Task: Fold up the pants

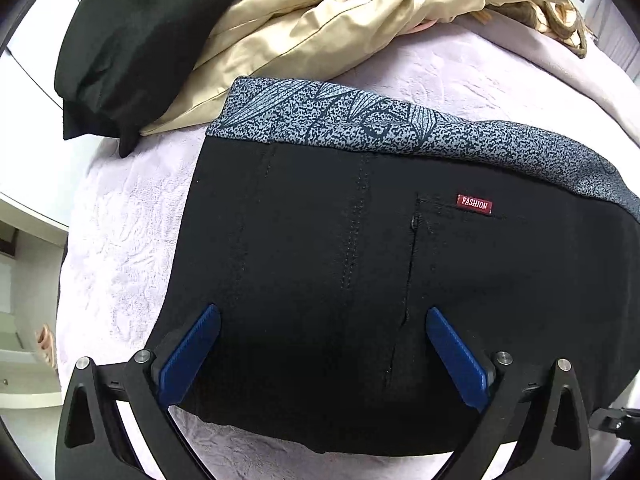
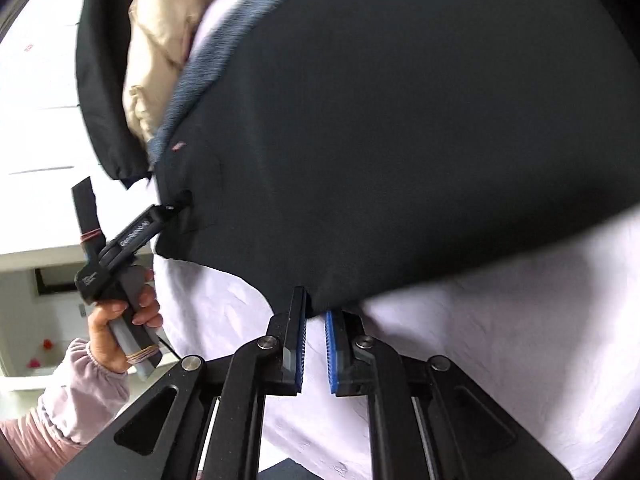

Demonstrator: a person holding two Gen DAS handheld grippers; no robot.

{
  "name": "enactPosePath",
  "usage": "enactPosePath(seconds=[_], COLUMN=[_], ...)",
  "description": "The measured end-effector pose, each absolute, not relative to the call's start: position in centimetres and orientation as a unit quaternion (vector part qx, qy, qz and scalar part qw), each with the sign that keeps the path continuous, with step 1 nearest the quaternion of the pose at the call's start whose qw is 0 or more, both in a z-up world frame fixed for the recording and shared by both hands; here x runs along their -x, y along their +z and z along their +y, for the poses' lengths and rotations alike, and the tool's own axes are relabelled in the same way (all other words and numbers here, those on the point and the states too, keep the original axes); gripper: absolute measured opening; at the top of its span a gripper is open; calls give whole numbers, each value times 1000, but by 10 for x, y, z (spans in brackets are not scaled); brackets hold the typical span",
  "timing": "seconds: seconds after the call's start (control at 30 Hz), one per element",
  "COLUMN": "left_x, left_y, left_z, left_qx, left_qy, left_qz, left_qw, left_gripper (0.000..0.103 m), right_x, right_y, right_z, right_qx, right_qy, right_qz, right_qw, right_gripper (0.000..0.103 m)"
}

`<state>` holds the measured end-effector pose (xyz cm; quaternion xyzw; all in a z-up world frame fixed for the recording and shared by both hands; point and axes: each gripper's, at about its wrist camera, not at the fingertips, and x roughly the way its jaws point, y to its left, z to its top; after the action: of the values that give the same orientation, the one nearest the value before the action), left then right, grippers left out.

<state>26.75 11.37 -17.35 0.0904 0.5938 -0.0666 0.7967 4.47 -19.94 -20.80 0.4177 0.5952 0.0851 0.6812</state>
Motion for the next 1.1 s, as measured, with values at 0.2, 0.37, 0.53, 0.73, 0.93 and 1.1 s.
enactPosePath(seconds=[0.2,0.37,0.53,0.73,0.93,1.1], left_x=[-252,-242,-267,-306,-329,-333], left_y=[-158,-115,-95,-123,-161,-156], left_z=[106,113,100,77,91,85], left_qx=[-97,-62,-57,-62,-39,-50], left_qy=[-62,-104,-114,-62,-3,2], left_qz=[598,574,543,540,563,572], left_qw=[793,810,830,837,825,819], left_gripper=[103,103,103,103,103,103], right_x=[-23,-53,-141,-230,-263,-268], right_y=[-181,-84,-27,-99,-159,-144], right_z=[-228,-241,-224,-179,-159,-167], right_qx=[-430,-442,-384,-285,-177,-146], right_qy=[79,183,243,159,58,20], right_qz=[621,567,528,585,601,583], right_qw=[650,671,718,742,777,799], right_gripper=[14,21,46,46,18,20])
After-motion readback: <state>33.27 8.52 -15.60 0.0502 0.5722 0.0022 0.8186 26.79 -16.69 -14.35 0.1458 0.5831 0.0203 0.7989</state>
